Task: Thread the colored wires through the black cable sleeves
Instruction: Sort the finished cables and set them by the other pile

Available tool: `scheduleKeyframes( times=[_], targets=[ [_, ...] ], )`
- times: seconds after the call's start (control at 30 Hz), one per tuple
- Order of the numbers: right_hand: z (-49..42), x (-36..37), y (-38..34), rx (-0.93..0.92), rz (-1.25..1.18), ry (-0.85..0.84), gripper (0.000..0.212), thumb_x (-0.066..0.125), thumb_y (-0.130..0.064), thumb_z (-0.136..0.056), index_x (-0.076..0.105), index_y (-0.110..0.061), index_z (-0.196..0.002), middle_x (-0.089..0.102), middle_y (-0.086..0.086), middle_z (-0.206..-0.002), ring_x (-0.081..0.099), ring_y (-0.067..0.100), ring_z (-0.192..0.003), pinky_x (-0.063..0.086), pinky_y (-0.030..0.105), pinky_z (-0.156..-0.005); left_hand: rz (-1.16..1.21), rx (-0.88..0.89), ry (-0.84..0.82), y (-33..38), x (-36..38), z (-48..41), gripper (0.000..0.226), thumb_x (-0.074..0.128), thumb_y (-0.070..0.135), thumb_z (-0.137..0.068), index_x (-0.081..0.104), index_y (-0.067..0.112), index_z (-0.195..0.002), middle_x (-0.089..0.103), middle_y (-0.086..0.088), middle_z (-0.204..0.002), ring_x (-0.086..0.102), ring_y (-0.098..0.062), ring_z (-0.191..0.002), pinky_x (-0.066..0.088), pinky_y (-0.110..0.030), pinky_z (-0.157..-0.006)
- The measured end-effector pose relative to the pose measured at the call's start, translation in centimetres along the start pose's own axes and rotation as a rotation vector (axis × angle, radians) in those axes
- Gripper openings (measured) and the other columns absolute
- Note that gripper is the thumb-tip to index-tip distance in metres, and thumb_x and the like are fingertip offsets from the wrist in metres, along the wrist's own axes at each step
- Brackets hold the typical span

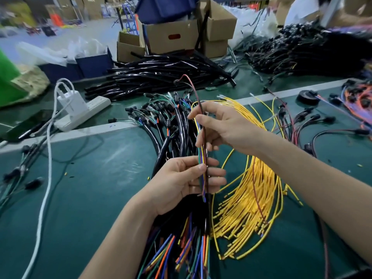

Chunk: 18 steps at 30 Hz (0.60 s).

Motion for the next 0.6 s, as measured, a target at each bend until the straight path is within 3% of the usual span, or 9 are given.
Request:
scheduleKeyframes(
  times=[0.27,0.37,0.43,0.53,0.6],
  targets=[
    [-1.4,2.0,0.9,-0.004,-0.059,0.032,0.009,0.045,-0.017,-0.101,0.052,-0.016,-0.105,0.064,0.009,-0.061,0.053,0.016,-0.04,0.042,0.02,-0.039,0.01,0.016,0.125,-0.1,-2.4,1.1,0.03,0.055,0.006,-0.08,0.059,-0.005,-0.108,0.07,-0.019,-0.092,0.064,-0.015,-0.062,0.055,-0.023,-0.059],
    [-1.2,0.3,1.5,0.051,-0.063,0.124,0.009,0.049,-0.019,-0.099,0.055,-0.012,-0.099,0.064,0.009,-0.065,0.055,0.015,-0.04,0.042,0.02,-0.039,0.0,0.03,0.133,-0.1,-2.7,0.8,0.023,0.055,0.005,-0.079,0.061,-0.004,-0.099,0.068,-0.023,-0.088,0.062,-0.016,-0.059,0.054,-0.023,-0.054],
    [-0.5,-3.3,1.9,0.117,-0.007,0.238,0.02,0.051,-0.024,-0.098,0.058,-0.009,-0.086,0.063,0.006,-0.062,0.055,0.013,-0.038,0.041,0.018,-0.037,-0.003,0.035,0.146,-0.1,-2.7,0.5,0.018,0.054,0.004,-0.077,0.062,-0.002,-0.092,0.067,-0.026,-0.085,0.062,-0.019,-0.056,0.053,-0.024,-0.05],
    [1.9,-12.8,1.7,0.201,0.388,0.495,0.024,0.054,-0.02,-0.095,0.06,-0.008,-0.075,0.064,0.01,-0.067,0.06,0.017,-0.045,0.046,0.022,-0.041,0.005,0.026,0.173,-0.5,-3.1,0.0,0.015,0.052,0.003,-0.076,0.065,0.001,-0.083,0.066,-0.029,-0.084,0.065,-0.024,-0.058,0.055,-0.028,-0.05],
    [5.2,-20.7,0.9,0.349,0.955,0.695,0.021,0.051,-0.017,-0.094,0.065,-0.002,-0.088,0.067,0.02,-0.089,0.067,0.03,-0.077,0.053,0.034,-0.067,0.005,0.014,0.186,-0.8,-3.1,-0.3,0.016,0.052,0.002,-0.075,0.068,0.003,-0.08,0.066,-0.03,-0.083,0.065,-0.027,-0.058,0.057,-0.031,-0.052]
  ],
)
Point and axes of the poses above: each hand's wrist, its own z-axis away from the middle knuckle, its own x-axis out of the palm, y = z × x, the point moved 9 cm from there along -z, towards the middle knuckle
